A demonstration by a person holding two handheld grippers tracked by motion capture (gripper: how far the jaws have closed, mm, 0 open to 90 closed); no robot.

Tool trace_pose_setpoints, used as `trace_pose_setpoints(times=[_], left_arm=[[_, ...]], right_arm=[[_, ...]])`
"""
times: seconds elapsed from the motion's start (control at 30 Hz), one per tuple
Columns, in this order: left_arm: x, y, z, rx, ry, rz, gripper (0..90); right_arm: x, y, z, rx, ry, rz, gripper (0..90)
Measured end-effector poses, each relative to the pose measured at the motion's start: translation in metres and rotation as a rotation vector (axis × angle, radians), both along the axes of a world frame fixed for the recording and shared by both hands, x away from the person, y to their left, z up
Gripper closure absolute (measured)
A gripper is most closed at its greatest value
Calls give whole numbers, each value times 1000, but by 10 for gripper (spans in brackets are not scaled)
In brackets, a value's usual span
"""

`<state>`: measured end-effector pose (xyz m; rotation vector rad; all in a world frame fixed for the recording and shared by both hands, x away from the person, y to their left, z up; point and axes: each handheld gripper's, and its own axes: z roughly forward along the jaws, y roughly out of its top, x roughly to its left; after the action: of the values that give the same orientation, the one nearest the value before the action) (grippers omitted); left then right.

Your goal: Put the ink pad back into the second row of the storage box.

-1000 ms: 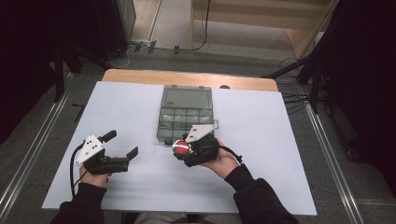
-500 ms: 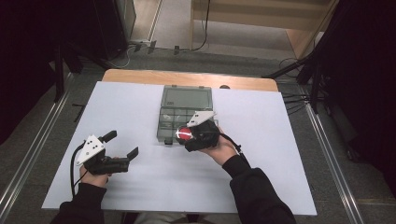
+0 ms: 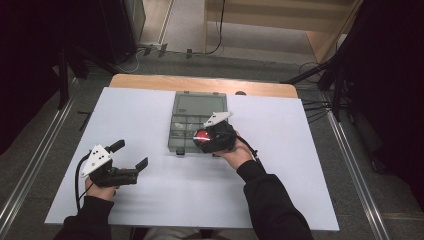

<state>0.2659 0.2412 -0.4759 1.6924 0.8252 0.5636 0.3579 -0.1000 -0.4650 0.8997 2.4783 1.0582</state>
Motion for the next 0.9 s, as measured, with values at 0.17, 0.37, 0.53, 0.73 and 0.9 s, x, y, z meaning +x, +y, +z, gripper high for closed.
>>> trace_pose_setpoints(times=[0.17,0.37,0.53,0.73,0.9], left_arm=[[0,0,0,-3,3,0,0],[1,0,-1,1,7,-6,0],[1,0,-1,0,8,-7,0],[1,0,-1,0,8,-8,0],[1,0,-1,-4,9,-5,0]], right_arm=[[6,-2,-5,-19,26,-32,310],[9,-2,-8,-17,31,-33,307],[10,-5,-10,-14,63,-71,36],[3,-15,-2,29,54,-88,0],[-7,-25,4,63,31,-116,0]])
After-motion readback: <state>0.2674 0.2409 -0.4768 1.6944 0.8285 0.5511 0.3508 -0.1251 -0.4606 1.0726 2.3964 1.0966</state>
